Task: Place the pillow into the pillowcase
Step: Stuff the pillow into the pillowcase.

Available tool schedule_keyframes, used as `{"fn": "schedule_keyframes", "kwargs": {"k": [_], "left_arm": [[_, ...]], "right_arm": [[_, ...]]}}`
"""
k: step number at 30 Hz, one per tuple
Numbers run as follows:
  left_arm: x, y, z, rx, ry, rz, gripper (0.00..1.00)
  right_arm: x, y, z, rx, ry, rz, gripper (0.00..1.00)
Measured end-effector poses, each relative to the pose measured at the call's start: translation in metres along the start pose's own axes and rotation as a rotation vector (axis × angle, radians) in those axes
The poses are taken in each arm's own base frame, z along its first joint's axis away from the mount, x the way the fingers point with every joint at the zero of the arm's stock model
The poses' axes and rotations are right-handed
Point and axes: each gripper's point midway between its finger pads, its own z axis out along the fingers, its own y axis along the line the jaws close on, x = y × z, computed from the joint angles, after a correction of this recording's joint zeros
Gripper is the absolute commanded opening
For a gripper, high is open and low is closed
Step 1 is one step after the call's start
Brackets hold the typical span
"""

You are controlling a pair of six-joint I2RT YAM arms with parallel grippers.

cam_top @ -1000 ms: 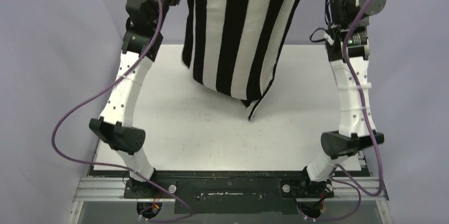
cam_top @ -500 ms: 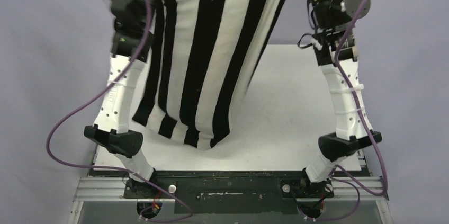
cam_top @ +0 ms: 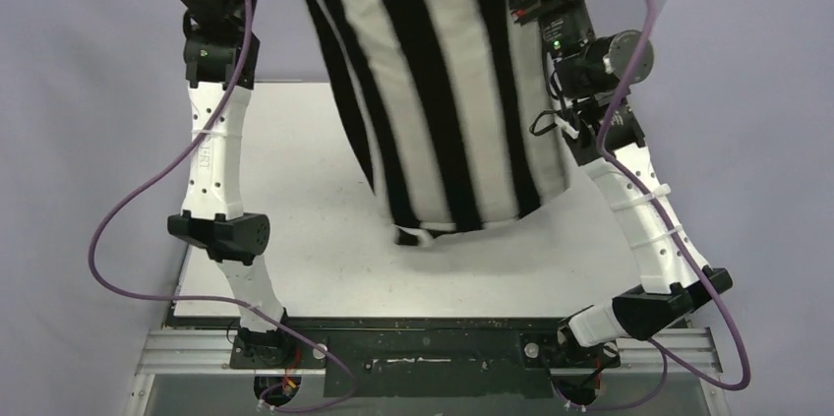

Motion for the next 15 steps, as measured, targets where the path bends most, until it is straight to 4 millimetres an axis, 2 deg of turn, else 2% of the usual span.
{"fn": "schedule_keyframes", "kwargs": {"k": [1, 2, 3, 4, 5, 6, 7, 8, 9, 11, 12, 15], "left_arm": [[0.001, 0.016, 0.000, -0.040, -0.004, -0.001, 0.00], [0.012, 0.025, -0.004, -0.068, 0.008, -0.003, 0.00], [0.034, 0.026, -0.014, -0.090, 0.037, 0.004, 0.00], [0.063, 0.019, -0.027, -0.101, 0.079, 0.016, 0.00], [0.094, 0.001, -0.041, -0.084, 0.132, 0.026, 0.00], [0.113, -0.019, -0.050, -0.050, 0.156, 0.030, 0.00], [0.127, -0.047, -0.060, 0.012, 0.173, 0.028, 0.00], [0.129, -0.071, -0.068, 0.070, 0.180, 0.023, 0.00], [0.117, -0.090, -0.072, 0.114, 0.164, 0.020, 0.00], [0.059, -0.108, -0.065, 0.159, 0.051, 0.041, 0.00], [0.037, -0.102, -0.060, 0.148, 0.026, 0.069, 0.00], [0.010, -0.068, -0.036, 0.094, -0.022, 0.087, 0.00]], "right_arm": [[-0.009, 0.016, 0.002, -0.032, -0.013, -0.005, 0.00], [-0.028, 0.022, 0.010, -0.046, -0.054, -0.024, 0.00], [-0.051, 0.022, 0.017, -0.047, -0.103, -0.044, 0.00], [-0.071, 0.015, 0.027, -0.048, -0.110, -0.077, 0.00], [-0.072, 0.007, 0.033, -0.042, -0.093, -0.088, 0.00], [-0.077, -0.010, 0.042, -0.013, -0.103, -0.109, 0.00], [-0.085, -0.031, 0.051, 0.026, -0.138, -0.136, 0.00], [-0.088, -0.057, 0.055, 0.080, -0.160, -0.162, 0.00], [-0.088, -0.077, 0.056, 0.125, -0.168, -0.178, 0.00], [-0.083, -0.121, 0.050, 0.229, -0.173, -0.203, 0.00], [-0.078, -0.133, 0.046, 0.255, -0.166, -0.204, 0.00], [-0.063, -0.136, 0.039, 0.256, -0.139, -0.192, 0.00]]}}
